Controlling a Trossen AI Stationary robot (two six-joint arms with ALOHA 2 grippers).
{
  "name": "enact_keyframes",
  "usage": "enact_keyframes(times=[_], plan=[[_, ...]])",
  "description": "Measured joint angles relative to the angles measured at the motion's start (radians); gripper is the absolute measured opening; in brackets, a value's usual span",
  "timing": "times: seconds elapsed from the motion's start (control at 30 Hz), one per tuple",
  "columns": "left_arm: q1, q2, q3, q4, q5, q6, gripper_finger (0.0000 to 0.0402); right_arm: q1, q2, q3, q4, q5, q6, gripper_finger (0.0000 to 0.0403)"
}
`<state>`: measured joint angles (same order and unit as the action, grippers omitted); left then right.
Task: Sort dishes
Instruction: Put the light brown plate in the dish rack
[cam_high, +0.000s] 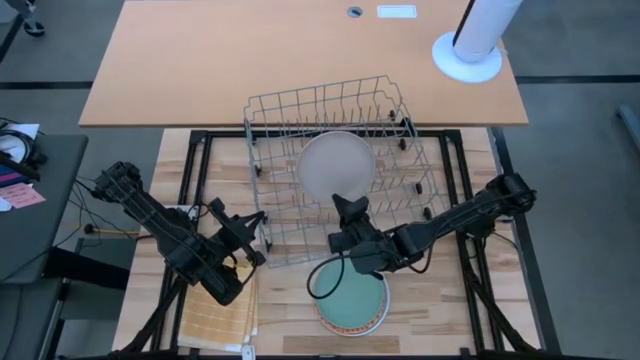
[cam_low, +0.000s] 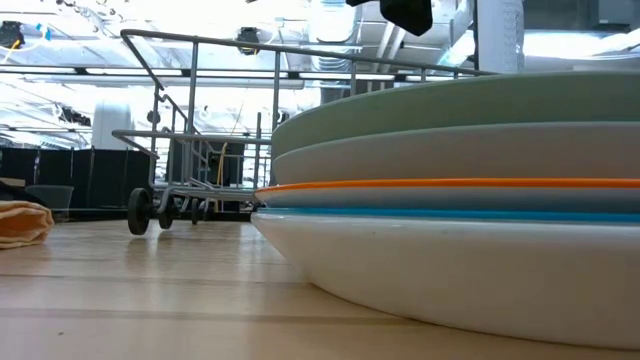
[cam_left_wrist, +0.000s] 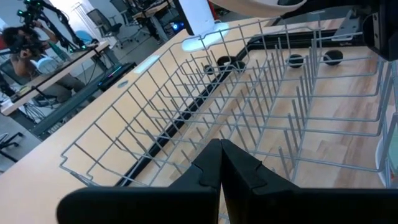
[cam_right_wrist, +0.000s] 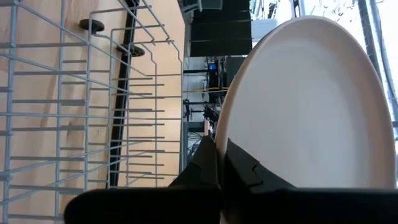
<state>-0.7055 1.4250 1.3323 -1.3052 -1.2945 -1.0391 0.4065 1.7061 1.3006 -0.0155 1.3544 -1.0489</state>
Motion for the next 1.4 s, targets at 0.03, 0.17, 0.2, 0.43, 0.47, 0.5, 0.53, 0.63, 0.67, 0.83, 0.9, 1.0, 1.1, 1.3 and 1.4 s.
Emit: enact_keyframes(times=[0.03, 0.17, 0.2, 0.43, 0.47, 0.5, 0.53, 0.63, 0.67, 0.83, 0.9, 1.0, 1.1, 1.3, 1.4], plan=[[0.0, 0.0, 0.0, 0.001, 0.0, -0.005, 0.0, 0.0, 0.0, 0.0, 0.0, 0.0, 0.0, 0.0], [0.008, 0.0, 0.0, 0.005, -0.048, -0.081, 0.0, 0.0, 0.0, 0.0, 0.0, -0.007, 0.0, 0.0], [0.013, 0.0, 0.0, 0.007, -0.069, -0.108, 0.0, 0.0, 0.0, 0.0, 0.0, -0.008, 0.001, 0.0], [0.062, 0.0, 0.006, 0.044, -0.098, -0.103, 0.0015, 0.006, 0.0, 0.0, 0.0, -0.009, 0.006, 0.0], [0.069, 0.0, 0.015, 0.046, -0.098, -0.098, 0.0025, 0.006, 0.0, 0.0, 0.0, -0.009, 0.009, 0.0], [0.075, -0.001, 0.025, 0.053, -0.098, -0.092, 0.0037, 0.008, 0.0, 0.0, 0.0, -0.009, 0.009, 0.0], [0.083, -0.002, 0.039, 0.063, -0.1, -0.081, 0.0052, 0.01, 0.0, 0.0, 0.0, -0.009, 0.009, 0.0], [0.098, -0.002, 0.081, 0.122, -0.102, 0.005, 0.0104, 0.013, 0.0, 0.0, 0.0, -0.009, 0.011, 0.0], [0.104, -0.002, 0.094, 0.155, -0.103, 0.048, 0.0124, 0.014, 0.0, 0.0, 0.001, -0.01, 0.012, 0.0], [0.157, -0.002, 0.152, 0.357, -0.061, 0.292, 0.0217, 0.013, 0.0, 0.0, 0.001, -0.017, 0.012, 0.0], [0.191, -0.002, 0.183, 0.439, 0.046, 0.394, 0.0243, 0.013, 0.0, 0.0, 0.001, -0.017, 0.012, 0.0], [0.25, -0.002, 0.224, 0.564, 0.195, 0.53, 0.0268, 0.012, 0.0, 0.0, 0.001, -0.018, 0.011, 0.0], [0.305, -0.002, 0.258, 0.66, 0.235, 0.641, 0.0278, 0.012, 0.0, 0.0, 0.001, -0.018, 0.011, 0.0], [0.407, -0.002, 0.349, 0.696, 0.241, 0.743, 0.0279, 0.017, 0.0, 0.0, 0.001, -0.02, 0.018, 0.0], [0.461, -0.002, 0.38, 0.7, 0.28, 0.775, 0.0279, 0.019, 0.0, 0.0, 0.001, -0.02, 0.02, 0.0]])
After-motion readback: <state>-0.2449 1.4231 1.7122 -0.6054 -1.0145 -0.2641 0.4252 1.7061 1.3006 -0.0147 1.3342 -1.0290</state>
